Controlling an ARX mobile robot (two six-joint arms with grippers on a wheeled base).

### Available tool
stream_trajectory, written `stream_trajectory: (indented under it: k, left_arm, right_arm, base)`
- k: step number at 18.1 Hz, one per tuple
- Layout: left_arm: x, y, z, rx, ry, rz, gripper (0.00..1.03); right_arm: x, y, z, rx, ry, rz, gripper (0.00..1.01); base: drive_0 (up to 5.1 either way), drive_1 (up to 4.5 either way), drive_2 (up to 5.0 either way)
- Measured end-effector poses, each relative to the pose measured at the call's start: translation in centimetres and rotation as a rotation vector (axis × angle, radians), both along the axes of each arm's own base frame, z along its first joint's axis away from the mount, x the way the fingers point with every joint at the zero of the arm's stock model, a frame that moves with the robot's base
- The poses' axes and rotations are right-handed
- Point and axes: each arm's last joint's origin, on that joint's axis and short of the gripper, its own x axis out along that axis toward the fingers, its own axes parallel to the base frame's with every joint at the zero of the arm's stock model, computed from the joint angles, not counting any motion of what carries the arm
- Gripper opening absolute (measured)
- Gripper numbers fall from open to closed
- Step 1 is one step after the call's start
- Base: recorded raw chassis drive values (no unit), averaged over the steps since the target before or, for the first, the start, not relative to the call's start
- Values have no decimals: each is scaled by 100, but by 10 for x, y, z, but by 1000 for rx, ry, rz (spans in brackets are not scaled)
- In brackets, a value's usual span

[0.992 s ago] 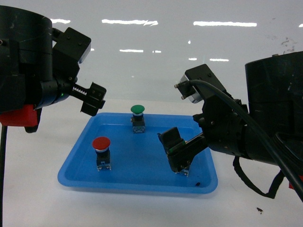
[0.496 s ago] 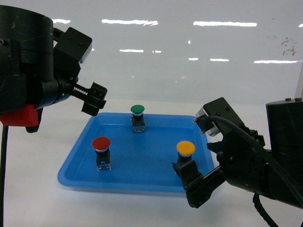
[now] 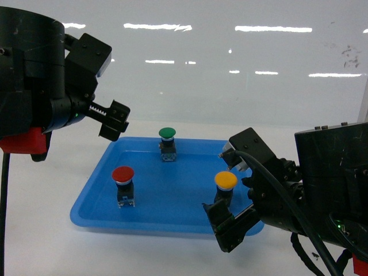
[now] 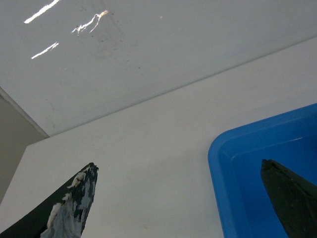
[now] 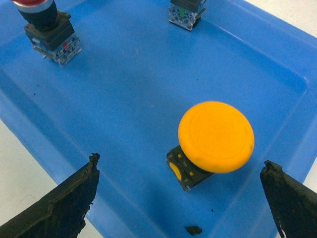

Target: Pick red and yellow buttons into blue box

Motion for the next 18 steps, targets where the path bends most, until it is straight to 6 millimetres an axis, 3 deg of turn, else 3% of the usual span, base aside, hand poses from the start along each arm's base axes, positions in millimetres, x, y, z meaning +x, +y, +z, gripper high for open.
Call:
stream_trajectory:
  k: [5, 18]
  left_arm:
    - [0, 0, 0, 0, 0, 0, 98]
    - [0, 0, 0, 0, -1, 0, 98]
  right_arm:
    - [1, 7, -6, -22, 3, 7, 98]
    - [1, -2, -18, -43, 2, -26, 98]
  base:
    - [0, 0, 0]
    - [0, 0, 0]
